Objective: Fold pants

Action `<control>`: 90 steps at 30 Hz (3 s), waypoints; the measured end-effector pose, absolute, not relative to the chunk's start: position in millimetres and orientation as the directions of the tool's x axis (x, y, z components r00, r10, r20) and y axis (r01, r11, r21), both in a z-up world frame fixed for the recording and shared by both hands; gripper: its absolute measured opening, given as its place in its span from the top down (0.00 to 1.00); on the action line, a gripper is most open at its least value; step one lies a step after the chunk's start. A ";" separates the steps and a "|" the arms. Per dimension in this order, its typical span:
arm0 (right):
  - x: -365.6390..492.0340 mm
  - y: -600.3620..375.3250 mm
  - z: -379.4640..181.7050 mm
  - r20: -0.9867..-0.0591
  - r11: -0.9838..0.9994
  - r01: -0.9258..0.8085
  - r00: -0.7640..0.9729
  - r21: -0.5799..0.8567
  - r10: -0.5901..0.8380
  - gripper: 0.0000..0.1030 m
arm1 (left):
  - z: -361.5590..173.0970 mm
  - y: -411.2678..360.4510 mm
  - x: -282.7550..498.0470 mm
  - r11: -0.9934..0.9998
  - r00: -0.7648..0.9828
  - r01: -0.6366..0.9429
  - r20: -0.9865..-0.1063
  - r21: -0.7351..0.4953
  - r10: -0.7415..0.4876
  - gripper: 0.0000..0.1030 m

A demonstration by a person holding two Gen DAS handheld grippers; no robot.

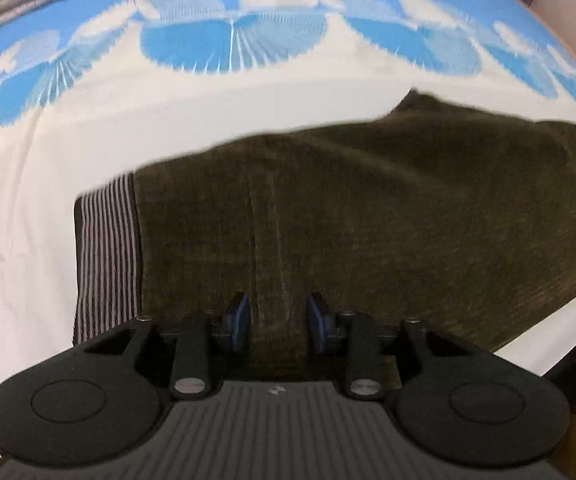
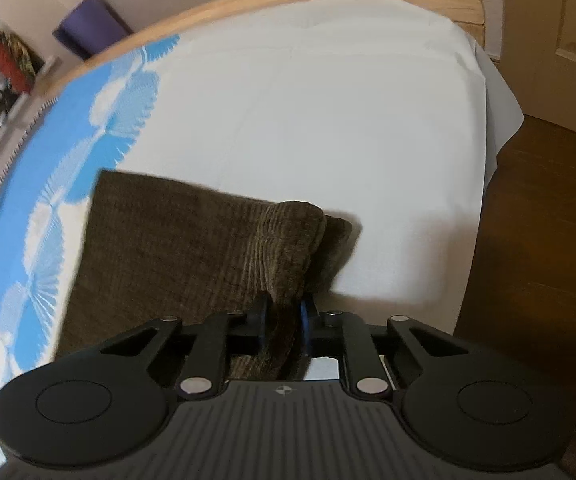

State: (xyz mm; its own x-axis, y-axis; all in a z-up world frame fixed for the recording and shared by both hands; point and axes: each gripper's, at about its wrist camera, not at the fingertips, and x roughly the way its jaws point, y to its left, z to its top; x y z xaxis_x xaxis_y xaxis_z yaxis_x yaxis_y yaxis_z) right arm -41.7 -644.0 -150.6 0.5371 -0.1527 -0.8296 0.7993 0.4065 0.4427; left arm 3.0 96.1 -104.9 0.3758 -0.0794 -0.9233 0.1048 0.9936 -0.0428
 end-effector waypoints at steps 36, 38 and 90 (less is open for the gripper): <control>-46.5 -210.2 -3.6 -0.646 0.765 -0.629 0.530 0.135 0.550 0.49 | -66.7 69.0 12.6 0.962 0.500 0.131 -0.822 -0.239 -0.273 0.64; -29.3 -221.6 -5.9 -0.678 0.777 -0.620 0.526 0.107 0.513 0.48 | -64.5 57.7 19.0 0.948 0.500 0.138 -0.806 -0.288 -0.318 0.64; 1.7 -370.4 -100.9 -0.892 0.940 -0.132 0.299 0.314 0.340 0.33 | -83.4 -33.0 111.0 0.885 0.510 0.203 -0.726 -0.420 -0.462 0.81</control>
